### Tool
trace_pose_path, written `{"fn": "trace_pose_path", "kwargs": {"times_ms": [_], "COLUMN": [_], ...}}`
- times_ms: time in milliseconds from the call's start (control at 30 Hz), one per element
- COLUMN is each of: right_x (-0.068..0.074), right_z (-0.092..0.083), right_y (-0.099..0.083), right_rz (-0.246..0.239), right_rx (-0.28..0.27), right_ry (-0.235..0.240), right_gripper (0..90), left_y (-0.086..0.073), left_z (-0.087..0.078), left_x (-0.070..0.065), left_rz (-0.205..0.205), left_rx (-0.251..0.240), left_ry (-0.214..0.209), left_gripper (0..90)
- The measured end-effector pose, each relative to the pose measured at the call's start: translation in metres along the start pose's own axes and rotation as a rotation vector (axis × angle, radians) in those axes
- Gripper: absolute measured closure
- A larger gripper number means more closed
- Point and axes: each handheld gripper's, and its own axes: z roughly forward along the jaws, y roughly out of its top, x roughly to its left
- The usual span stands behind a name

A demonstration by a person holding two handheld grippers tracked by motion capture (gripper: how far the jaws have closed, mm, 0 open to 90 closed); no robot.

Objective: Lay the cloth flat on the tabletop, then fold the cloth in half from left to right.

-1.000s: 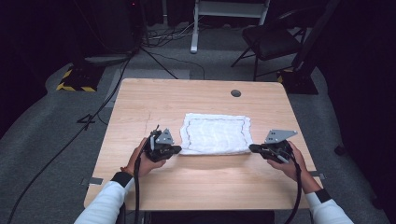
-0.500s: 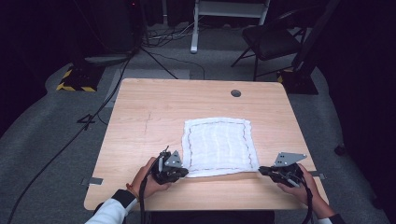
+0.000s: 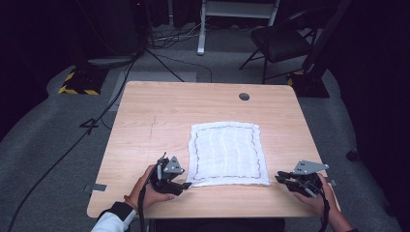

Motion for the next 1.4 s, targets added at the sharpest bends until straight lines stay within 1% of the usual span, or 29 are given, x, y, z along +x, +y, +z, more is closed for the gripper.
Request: {"fn": "trace_pose_path", "kwargs": {"times_ms": [67, 133, 167, 233, 333, 400, 467, 500, 533, 567, 600, 633, 667, 733, 767, 800, 833, 867, 900, 967, 1000, 1033, 1133, 1200, 1267, 1300, 1333, 1367, 1400], "right_x": [0.0, -0.001, -0.001, -0.001, -0.002, 0.001, 0.004, 0.006, 0.007, 0.01, 0.011, 0.013, 0.014, 0.018, 0.02, 0.023, 0.026, 0.029, 0.032, 0.04, 0.043, 0.047, 0.057, 0.065, 0.072, 0.076, 0.08, 0.085, 0.091], "right_z": [0.001, 0.001, 0.001, 0.002, 0.002, 0.004, 0.006, 0.009, 0.01, 0.013, 0.015, 0.019, 0.021, 0.026, 0.028, 0.032, 0.036, 0.039, 0.043, 0.052, 0.056, 0.06, 0.072, 0.082, 0.091, 0.094, 0.099, 0.103, 0.109], "right_y": [0.002, 0.004, 0.005, 0.008, 0.012, 0.017, 0.021, 0.023, 0.025, 0.028, 0.03, 0.033, 0.035, 0.043, 0.045, 0.049, 0.052, 0.056, 0.059, 0.068, 0.072, 0.076, 0.089, 0.099, 0.107, 0.109, 0.113, 0.116, 0.12], "right_rz": [-0.001, 0.003, 0.004, 0.007, 0.018, 0.015, 0.001, -0.006, -0.013, -0.022, -0.03, -0.043, -0.05, -0.068, -0.078, -0.088, -0.096, -0.108, -0.119, -0.145, -0.158, -0.17, -0.2, -0.218, -0.248, -0.254, -0.262, -0.275, -0.29], "right_rx": [-0.004, -0.014, -0.02, -0.024, -0.052, -0.063, -0.072, -0.073, -0.072, -0.07, -0.07, -0.065, -0.065, -0.065, -0.064, -0.063, -0.062, -0.062, -0.059, -0.056, -0.057, -0.06, -0.064, -0.074, -0.076, -0.079, -0.076, -0.075, -0.071], "right_ry": [-0.008, -0.005, -0.004, -0.011, -0.005, -0.004, -0.007, -0.003, 0.0, 0.006, 0.009, 0.01, 0.01, 0.021, 0.028, 0.035, 0.04, 0.051, 0.058, 0.076, 0.09, 0.099, 0.127, 0.149, 0.161, 0.167, 0.181, 0.19, 0.203], "right_gripper": [70.2, 67.7, 65.7, 60.0, 54.4, 50.2, 46.6, 45.0, 43.9, 43.4, 42.7, 42.3, 42.3, 42.7, 42.7, 43.1, 43.4, 43.9, 44.2, 45.1, 45.4, 45.6, 47.1, 48.4, 49.1, 49.4, 49.7, 50.1, 50.1], "left_y": [0.001, 0.002, 0.002, 0.004, 0.009, 0.015, 0.021, 0.023, 0.026, 0.028, 0.032, 0.034, 0.037, 0.042, 0.045, 0.048, 0.052, 0.055, 0.058, 0.064, 0.067, 0.07, 0.078, 0.085, 0.089, 0.092, 0.093, 0.095, 0.095], "left_z": [0.0, -0.001, -0.002, -0.003, -0.003, 0.0, 0.005, 0.007, 0.01, 0.012, 0.015, 0.017, 0.02, 0.023, 0.024, 0.026, 0.028, 0.029, 0.031, 0.035, 0.037, 0.04, 0.049, 0.056, 0.063, 0.067, 0.071, 0.076, 0.08], "left_x": [0.005, 0.012, 0.016, 0.025, 0.039, 0.051, 0.059, 0.062, 0.067, 0.069, 0.073, 0.075, 0.078, 0.083, 0.086, 0.087, 0.09, 0.094, 0.097, 0.105, 0.109, 0.112, 0.121, 0.127, 0.133, 0.136, 0.14, 0.144, 0.146], "left_rz": [-0.009, -0.035, -0.04, -0.053, -0.071, -0.095, -0.121, -0.126, -0.122, -0.124, -0.117, -0.112, -0.092, -0.085, -0.082, -0.08, -0.081, -0.084, -0.087, -0.105, -0.106, -0.117, -0.13, -0.128, -0.142, -0.143, -0.154, -0.17, -0.173], "left_rx": [-0.006, -0.028, -0.041, -0.061, -0.088, -0.1, -0.098, -0.095, -0.092, -0.088, -0.088, -0.093, -0.089, -0.075, -0.094, -0.099, -0.088, -0.09, -0.101, -0.109, -0.112, -0.111, -0.109, -0.109, -0.107, -0.1, -0.1, -0.102, -0.095], "left_ry": [0.027, 0.038, 0.043, 0.058, 0.078, 0.081, 0.086, 0.093, 0.092, 0.098, 0.11, 0.118, 0.141, 0.137, 0.156, 0.171, 0.16, 0.164, 0.173, 0.177, 0.184, 0.18, 0.18, 0.198, 0.194, 0.205, 0.208, 0.196, 0.201], "left_gripper": [34.2, 31.8, 30.0, 27.5, 24.5, 23.4, 23.3, 23.0, 22.6, 22.5, 22.5, 22.5, 22.8, 22.3, 22.4, 23.6, 24.6, 23.3, 23.3, 23.4, 23.5, 23.5, 23.4, 23.4, 23.3, 23.4, 23.3, 23.4, 23.4]}}
